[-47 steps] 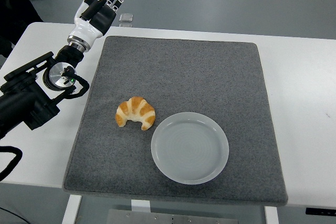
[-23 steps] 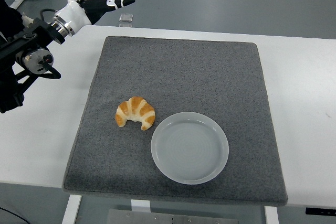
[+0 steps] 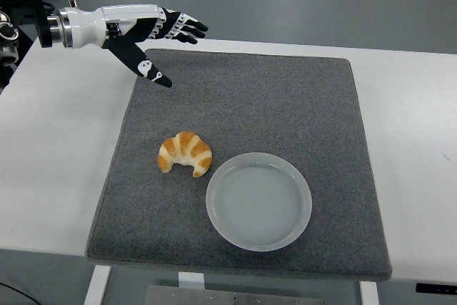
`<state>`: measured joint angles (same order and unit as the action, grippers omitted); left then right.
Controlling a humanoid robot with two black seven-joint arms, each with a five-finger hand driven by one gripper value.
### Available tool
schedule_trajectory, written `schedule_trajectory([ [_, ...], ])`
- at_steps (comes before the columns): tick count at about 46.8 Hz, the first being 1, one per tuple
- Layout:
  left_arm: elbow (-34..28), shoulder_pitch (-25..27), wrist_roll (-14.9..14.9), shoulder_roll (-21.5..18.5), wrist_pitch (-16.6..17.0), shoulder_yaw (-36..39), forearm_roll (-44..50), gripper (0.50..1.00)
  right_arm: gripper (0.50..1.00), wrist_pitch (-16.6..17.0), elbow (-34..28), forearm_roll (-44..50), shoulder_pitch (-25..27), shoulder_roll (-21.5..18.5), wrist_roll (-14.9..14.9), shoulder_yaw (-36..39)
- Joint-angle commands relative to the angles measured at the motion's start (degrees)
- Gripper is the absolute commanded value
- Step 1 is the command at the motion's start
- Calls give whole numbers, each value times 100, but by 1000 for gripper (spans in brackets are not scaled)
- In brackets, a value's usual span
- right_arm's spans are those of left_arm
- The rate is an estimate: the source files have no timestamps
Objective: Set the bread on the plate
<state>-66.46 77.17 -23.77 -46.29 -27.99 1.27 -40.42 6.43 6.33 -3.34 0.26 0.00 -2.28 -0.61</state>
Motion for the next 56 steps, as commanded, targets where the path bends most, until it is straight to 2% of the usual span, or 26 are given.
schedule_trajectory([
  [1,-367,140,-5,-134,-13,259,-273,996,952,-1,0,0,1,0,-1,0],
  [7,-824,140,214,-179,13,461,-625,999,952,-1,0,0,1,0,-1,0],
  [12,-886,87,513,-109,259,620,-652,996,954,-1,0,0,1,0,-1,0],
  [18,-895,70,663,-3,514,909,-660,996,952,-1,0,0,1,0,-1,0],
  [25,-878,61,733,199,830,1208,-669,994,952,-1,0,0,1,0,-1,0],
  [39,-843,-185,786,498,1164,1367,-1082,994,952,-1,0,0,1,0,-1,0],
  [56,-799,-212,803,718,1349,1385,-1109,984,952,-1,0,0,1,0,-1,0],
])
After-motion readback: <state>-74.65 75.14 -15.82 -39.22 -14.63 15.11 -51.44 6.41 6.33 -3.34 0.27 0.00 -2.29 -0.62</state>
